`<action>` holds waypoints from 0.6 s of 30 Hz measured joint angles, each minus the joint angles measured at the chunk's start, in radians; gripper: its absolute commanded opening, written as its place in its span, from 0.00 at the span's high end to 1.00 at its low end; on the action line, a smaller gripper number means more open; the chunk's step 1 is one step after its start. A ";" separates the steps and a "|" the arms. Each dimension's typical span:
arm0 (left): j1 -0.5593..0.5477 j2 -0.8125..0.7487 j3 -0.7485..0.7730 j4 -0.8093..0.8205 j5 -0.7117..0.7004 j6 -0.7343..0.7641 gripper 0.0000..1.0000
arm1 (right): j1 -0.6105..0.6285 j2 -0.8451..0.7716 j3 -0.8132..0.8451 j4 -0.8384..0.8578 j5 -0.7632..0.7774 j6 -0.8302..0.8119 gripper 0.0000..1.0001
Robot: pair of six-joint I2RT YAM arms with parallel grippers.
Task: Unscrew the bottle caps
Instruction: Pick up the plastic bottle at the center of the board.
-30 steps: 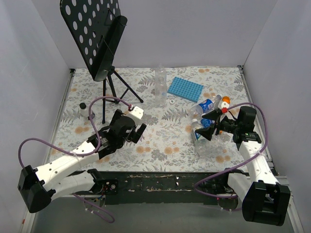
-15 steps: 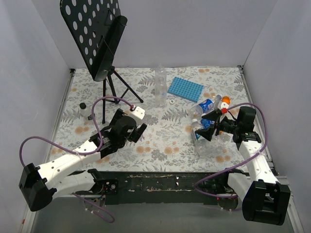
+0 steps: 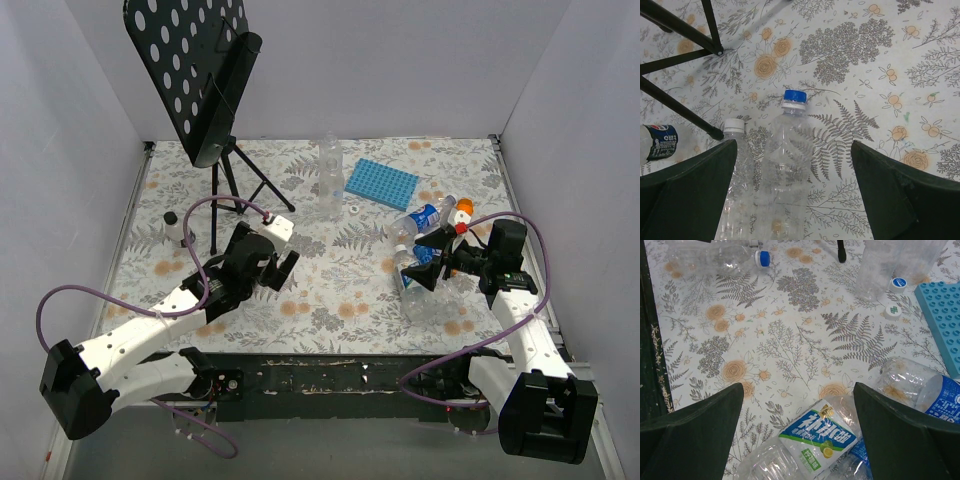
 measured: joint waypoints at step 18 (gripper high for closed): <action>0.186 0.224 0.070 -0.061 0.190 -0.053 0.02 | 0.000 0.000 0.000 -0.001 0.000 -0.011 0.02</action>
